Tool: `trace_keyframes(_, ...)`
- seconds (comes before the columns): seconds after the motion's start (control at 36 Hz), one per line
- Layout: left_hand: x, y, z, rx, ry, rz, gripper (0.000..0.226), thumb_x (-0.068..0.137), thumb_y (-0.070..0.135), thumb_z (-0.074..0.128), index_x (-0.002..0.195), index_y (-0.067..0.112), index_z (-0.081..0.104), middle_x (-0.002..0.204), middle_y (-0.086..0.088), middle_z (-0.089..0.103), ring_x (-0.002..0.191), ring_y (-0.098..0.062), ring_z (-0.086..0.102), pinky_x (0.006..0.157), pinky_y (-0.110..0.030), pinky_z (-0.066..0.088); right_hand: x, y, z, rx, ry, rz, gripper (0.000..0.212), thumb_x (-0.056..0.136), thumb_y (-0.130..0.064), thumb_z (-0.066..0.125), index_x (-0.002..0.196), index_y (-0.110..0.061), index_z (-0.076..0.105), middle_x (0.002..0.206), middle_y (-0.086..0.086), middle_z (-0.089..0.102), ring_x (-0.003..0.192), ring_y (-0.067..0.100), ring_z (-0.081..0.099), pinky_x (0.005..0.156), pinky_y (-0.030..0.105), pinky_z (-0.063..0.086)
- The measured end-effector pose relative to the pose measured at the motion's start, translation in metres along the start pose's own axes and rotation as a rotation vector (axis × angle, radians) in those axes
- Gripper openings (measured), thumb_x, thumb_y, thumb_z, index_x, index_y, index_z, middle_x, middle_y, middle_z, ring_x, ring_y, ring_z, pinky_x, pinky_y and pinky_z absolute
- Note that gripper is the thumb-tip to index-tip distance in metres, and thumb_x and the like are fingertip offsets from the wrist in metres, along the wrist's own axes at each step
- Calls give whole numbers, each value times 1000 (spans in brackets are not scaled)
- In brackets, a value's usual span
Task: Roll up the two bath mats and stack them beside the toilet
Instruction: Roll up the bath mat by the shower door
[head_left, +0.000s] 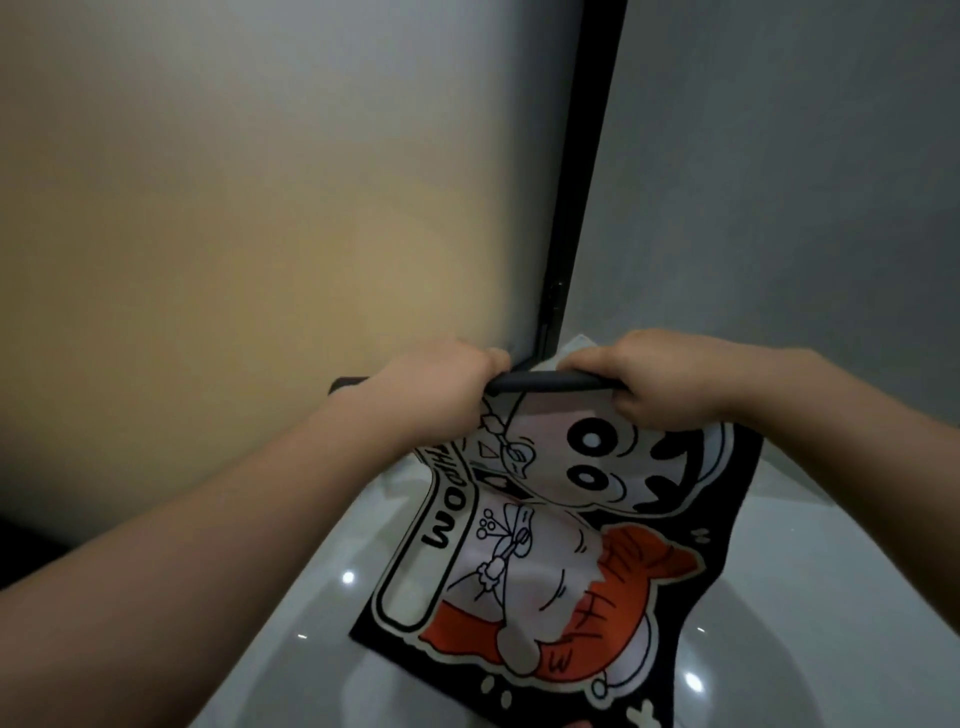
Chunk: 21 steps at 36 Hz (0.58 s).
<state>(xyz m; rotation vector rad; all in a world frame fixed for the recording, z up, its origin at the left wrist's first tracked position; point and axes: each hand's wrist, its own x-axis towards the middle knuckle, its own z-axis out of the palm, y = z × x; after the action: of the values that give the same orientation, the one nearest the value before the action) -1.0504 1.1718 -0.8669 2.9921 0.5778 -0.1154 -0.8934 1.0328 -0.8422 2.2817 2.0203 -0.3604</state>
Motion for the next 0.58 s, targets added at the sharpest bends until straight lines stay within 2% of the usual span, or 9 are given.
trace_keyframes(0.08,-2,-4,3,-4,19,24,26,82,2,45,90,26,38,75,1,44,69,-21,44,59,-33,37,2,1,8,-51,57,-54,57,86,-15,44,137,-40,33,104,9,65,89,29,59,78,37,48)
trace_keyframes(0.17,-4,-6,2,-51,49,48,26,81,6,46,88,28,35,82,-2,51,77,-27,51,61,-34,37,1,5,13,-104,157,-109,54,94,-25,43,143,-38,25,120,8,63,100,28,59,79,33,43)
trace_keyframes(0.22,-6,-9,2,-93,62,70,23,80,10,47,90,28,37,84,-4,54,79,-28,52,62,-34,39,-1,6,13,-146,177,-124,56,96,-28,40,147,-37,17,134,3,56,110,27,57,84,33,42)
trace_keyframes(0.28,-8,-13,4,-94,89,127,21,79,15,49,97,24,44,86,-5,58,79,-28,54,63,-34,42,-3,4,12,-175,164,-131,58,96,-31,38,148,-35,13,139,2,52,114,26,55,87,34,43)
trace_keyframes(0.33,-10,-17,4,-79,121,179,25,76,23,49,101,23,48,84,-4,61,75,-26,54,62,-34,43,-7,1,11,-191,161,-151,62,93,-52,32,149,-32,12,139,2,52,114,26,55,90,35,45)
trace_keyframes(0.39,-12,-20,4,-62,135,226,30,72,32,44,101,23,47,82,-2,61,71,-24,54,59,-33,41,-9,-3,11,-199,149,-170,81,80,-72,14,149,-30,13,137,2,53,114,25,55,90,35,45)
trace_keyframes(0.44,-14,-21,6,-55,129,260,35,71,37,40,103,24,47,82,-1,62,70,-23,55,58,-34,41,-11,-5,12,-203,148,-166,86,75,-71,4,149,-29,14,136,1,53,114,24,55,88,34,43)
trace_keyframes(0.5,-16,-21,7,-46,119,270,37,73,39,41,106,24,46,85,1,63,71,-22,56,59,-34,42,-9,-5,13,-238,166,-158,83,77,-68,1,148,-28,15,133,1,55,111,24,56,86,35,44)
trace_keyframes(0.58,-17,-19,6,-38,66,224,32,78,30,48,110,25,45,84,2,59,70,-20,51,60,-31,35,-6,-7,13,-282,167,-165,67,87,-65,17,143,-29,24,121,2,60,101,24,59,80,35,46)
